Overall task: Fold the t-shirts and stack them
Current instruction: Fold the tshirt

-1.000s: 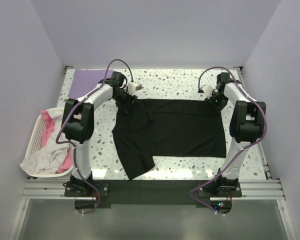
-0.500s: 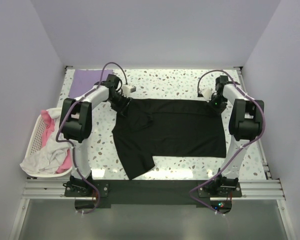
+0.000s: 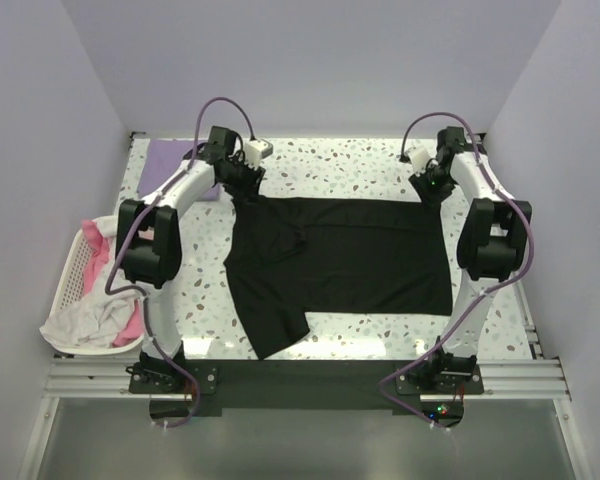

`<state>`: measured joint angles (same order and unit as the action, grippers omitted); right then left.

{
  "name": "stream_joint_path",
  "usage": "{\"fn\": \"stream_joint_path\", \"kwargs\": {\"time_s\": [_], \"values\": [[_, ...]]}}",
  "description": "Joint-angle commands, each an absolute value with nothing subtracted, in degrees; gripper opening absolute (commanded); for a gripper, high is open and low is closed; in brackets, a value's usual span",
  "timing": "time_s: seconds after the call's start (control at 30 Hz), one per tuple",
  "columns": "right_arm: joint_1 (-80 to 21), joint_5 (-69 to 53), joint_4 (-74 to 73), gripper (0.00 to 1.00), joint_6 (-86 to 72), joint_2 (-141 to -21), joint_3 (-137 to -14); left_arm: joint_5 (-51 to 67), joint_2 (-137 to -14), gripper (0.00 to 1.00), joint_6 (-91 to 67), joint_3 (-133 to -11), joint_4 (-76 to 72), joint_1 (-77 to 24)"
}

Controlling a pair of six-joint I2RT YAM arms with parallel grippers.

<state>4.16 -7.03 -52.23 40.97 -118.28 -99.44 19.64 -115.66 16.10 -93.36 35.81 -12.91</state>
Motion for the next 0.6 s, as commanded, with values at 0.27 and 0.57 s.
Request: {"fn": "stream_joint_path", "kwargs": {"time_s": [0.27,0.57], "values": [[3.78,-0.36,-45.18,0.25,38.32,-123.66,-95.98,11.7,-123.14,0.42,15.91,-93.09,33.13,-13.18],[3.69,3.43,-41.13,0.25,40.61,-123.22,-90.08,5.89,-121.37,0.33,17.4,-84.9,31.99,-13.1]]}}
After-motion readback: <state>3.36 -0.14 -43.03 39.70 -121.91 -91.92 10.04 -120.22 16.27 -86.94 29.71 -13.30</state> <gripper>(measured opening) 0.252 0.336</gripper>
